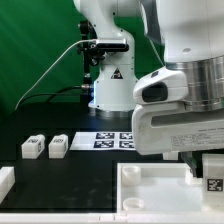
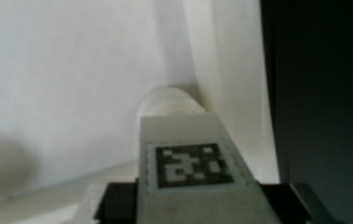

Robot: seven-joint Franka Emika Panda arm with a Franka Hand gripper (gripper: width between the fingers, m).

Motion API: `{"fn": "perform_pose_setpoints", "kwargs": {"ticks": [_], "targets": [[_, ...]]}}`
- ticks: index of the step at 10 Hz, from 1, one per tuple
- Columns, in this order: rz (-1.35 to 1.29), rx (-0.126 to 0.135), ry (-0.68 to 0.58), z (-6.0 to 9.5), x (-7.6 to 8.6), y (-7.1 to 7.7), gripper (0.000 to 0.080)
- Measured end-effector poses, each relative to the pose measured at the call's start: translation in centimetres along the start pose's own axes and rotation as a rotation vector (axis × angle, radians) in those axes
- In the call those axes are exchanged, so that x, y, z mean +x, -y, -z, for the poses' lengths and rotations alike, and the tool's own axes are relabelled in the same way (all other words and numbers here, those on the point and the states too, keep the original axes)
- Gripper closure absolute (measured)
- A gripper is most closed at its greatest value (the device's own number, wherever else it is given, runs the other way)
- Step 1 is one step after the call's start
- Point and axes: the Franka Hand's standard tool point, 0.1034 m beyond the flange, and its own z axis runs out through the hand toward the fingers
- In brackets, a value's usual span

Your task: Assemble one leg

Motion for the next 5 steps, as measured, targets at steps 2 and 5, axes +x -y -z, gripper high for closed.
{"fn": "perform_pose_setpoints", "kwargs": {"ticks": [2,5], "targets": [[-0.405,0.005,0.009,-0.17,-0.26,0.23,0.0502],[-0.717,0.009,0.012,-0.26,-0.34,0.36,0.0502]]}}
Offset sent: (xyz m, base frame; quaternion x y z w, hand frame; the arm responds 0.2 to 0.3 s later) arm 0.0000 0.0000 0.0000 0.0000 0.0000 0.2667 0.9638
